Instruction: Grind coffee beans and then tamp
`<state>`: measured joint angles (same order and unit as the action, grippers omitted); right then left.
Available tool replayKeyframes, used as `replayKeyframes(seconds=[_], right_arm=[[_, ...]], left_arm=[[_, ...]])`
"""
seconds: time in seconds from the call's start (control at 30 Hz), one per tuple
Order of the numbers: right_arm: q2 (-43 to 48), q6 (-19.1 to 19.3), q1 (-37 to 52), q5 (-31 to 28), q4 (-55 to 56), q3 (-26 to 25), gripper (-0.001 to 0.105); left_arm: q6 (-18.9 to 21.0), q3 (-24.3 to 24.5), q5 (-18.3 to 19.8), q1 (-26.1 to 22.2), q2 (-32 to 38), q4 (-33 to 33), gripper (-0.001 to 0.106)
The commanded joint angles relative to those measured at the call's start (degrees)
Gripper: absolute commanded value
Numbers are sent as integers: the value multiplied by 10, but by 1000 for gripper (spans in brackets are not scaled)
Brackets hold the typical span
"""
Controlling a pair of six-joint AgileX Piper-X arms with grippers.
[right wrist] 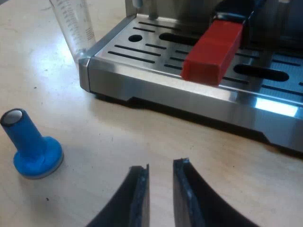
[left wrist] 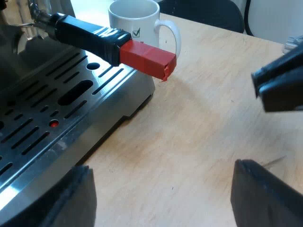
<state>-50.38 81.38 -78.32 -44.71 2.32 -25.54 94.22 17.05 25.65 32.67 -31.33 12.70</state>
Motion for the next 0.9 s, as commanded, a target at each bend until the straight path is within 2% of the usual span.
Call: replayKeyframes(seconds=[0.03, 0.13, 0.37, 0.63, 0.9], right_arm=[[-17, 1, -1, -5, -27, -1, 16], [-35, 1, 1, -8, -54, -1, 16], [-93, 1, 1, -101, -155, -1, 16], [-155, 1, 1, -111, -220, -1, 16], [-197, 1, 1, -164, -282, -1, 16]], left_arm=[[4, 1, 8, 3, 2, -8, 62], [4, 1, 8, 3, 2, -5, 62], [4, 1, 8, 3, 2, -5, 62], [4, 1, 8, 3, 2, -5, 62], [4, 1, 8, 3, 2, -5, 62]])
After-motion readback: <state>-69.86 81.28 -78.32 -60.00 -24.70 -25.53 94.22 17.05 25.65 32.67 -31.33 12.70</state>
